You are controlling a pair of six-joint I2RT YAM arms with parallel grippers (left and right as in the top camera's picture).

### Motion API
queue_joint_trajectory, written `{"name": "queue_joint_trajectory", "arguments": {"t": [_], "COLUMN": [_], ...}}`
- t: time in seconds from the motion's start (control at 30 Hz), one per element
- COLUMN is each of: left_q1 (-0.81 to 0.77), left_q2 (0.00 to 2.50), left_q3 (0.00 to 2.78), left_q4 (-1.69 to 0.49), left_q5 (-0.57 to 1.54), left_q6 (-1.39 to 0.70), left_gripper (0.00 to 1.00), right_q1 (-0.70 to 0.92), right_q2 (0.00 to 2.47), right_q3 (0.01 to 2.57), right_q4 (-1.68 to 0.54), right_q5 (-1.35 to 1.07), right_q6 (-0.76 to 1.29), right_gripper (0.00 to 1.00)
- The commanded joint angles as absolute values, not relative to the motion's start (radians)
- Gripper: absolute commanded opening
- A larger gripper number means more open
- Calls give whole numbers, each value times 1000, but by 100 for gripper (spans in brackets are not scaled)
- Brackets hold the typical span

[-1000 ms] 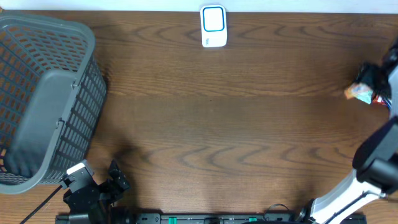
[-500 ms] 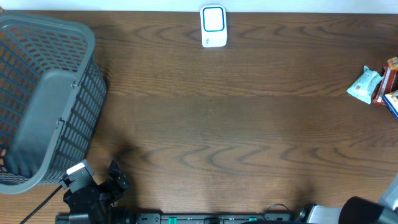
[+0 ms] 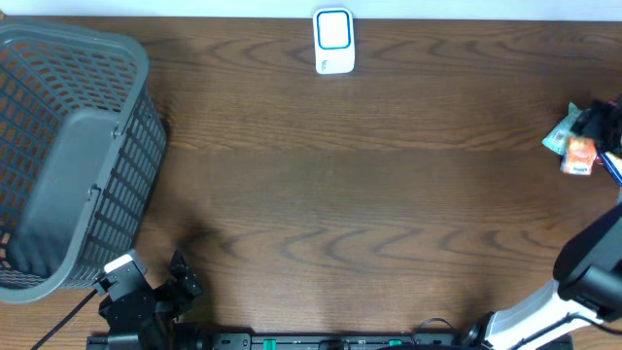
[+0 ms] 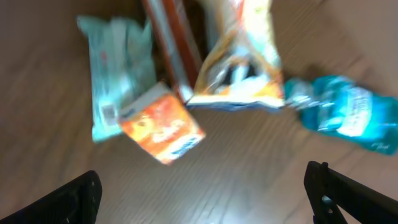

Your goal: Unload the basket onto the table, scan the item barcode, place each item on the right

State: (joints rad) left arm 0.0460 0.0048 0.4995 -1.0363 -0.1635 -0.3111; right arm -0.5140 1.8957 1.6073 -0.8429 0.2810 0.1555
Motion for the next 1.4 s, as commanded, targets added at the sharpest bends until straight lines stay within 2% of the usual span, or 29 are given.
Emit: {"name": "queue_joint_trajectory", "arguments": {"t": [0.0, 0.17, 0.37, 0.53, 1.07, 1.37], "left_q1": [49, 49, 49, 49, 49, 49], "left_q2": [5, 5, 5, 5, 5, 5], "left_q3": [501, 501, 501, 501, 501, 501], "left_q4": [-1036, -1036, -1036, -1036, -1036, -1036], "left_q5": [-169, -169, -169, -169, -169, -169], "left_q6": [-312, -312, -312, -312, -312, -312], "left_gripper": [98, 98, 98, 98, 98, 98], "right_q1": [-509, -509, -509, -509, -510, -509], "right_q2": [1872, 1768, 1639, 1553, 1266, 1016], "right_q3": [1617, 1622, 1622, 1622, 1622, 1621], "right_q4": [-836, -870, -1141, -1295, -1699, -1699], "right_q5": [147, -19, -64, -171, -187, -374], "right_q6": [131, 134, 287, 279, 326, 77], "right_gripper": [99, 99, 99, 99, 99, 99]}}
